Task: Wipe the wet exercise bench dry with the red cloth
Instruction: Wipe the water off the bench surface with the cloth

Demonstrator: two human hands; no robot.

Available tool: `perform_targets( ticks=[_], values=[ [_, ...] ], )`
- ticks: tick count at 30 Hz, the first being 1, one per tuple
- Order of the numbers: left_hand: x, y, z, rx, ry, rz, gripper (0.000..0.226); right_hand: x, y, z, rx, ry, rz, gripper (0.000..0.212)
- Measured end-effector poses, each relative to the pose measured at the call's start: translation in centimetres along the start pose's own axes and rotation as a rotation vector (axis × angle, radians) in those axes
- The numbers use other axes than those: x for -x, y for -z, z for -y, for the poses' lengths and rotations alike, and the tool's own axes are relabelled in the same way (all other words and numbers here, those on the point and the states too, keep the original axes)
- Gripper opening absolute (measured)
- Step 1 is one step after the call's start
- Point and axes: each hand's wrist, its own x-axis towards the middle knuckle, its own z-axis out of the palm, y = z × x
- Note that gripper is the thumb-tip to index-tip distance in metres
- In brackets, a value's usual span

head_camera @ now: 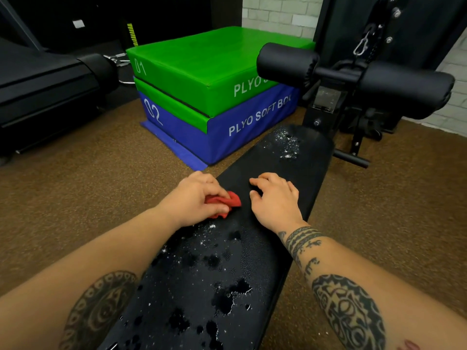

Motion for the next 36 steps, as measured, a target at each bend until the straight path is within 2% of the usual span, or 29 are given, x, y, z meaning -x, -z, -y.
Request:
perform_targets(
  ticks=[3, 5, 8, 10, 12, 14, 19, 23, 26, 29, 31, 34, 36],
  values=[
    [-1.0, -0.1, 0.3, -0.118, 0.109, -0.088, 0.045, -0.6, 0.7, -0.6, 0.037, 0.053, 0.047, 0.041],
    [-2.1, -0.1, -0.1, -0.174, 0.225, -0.181, 0.031, -0.8, 1.0, -1.0, 0.07, 0.099, 0.059, 0.042],
    [-3.4, -0.4, -0.6, -0.071, 0.226, -0.29, 0.011, -1.1, 0.8, -1.3, 0.061, 0.12, 0.042, 0.038],
    [-3.7, -0.6, -0.6, 0.078, 0.113, -0.242, 0.012, -1.5, 0.4, -1.5, 0.012, 0.116, -0.005, 0.033],
    [-3.6, -0.9, -0.5, 0.071, 0.009, -0.111, 0.031, -2.2, 0.0, -1.7, -0.022, 0.106, -0.022, 0.032],
    [-3.8, -1.1, -0.3, -0.011, 0.017, -0.058, 0.036, -2.7, -0.2, -1.8, -0.034, 0.098, -0.007, 0.034],
    [-5.3, -1.4, 0.3, -0.067, 0.102, -0.133, 0.023, -3.3, -0.3, -1.8, 0.009, 0.103, 0.057, 0.038],
    [-6.9, -1.4, 1.1, -0.021, 0.226, -0.173, 0.017, -3.3, -0.1, -1.6, 0.016, 0.089, 0.081, 0.039],
    [-7.9, -1.2, 1.1, -0.075, 0.3, -0.186, 0.014, -3.2, 0.0, -1.5, 0.016, 0.088, 0.086, 0.039],
    [-8.5, -0.8, 2.3, -0.115, 0.512, -0.223, 0.016, -3.1, 0.2, -1.5, 0.006, 0.087, 0.088, 0.039],
    [-8.5, -0.2, 3.6, -0.003, 0.609, -0.321, 0.024, -3.1, 0.3, -1.5, 0.001, 0.086, 0.087, 0.039],
    [-8.4, 0.8, 3.0, 0.125, 0.533, -0.406, 0.015, -3.1, 0.2, -1.3, 0.002, 0.083, 0.082, 0.039],
    [-8.6, 1.0, 1.1, 0.221, 0.361, -0.323, 0.007, -3.0, 0.2, -1.3, 0.012, 0.085, 0.086, 0.039]
  ],
)
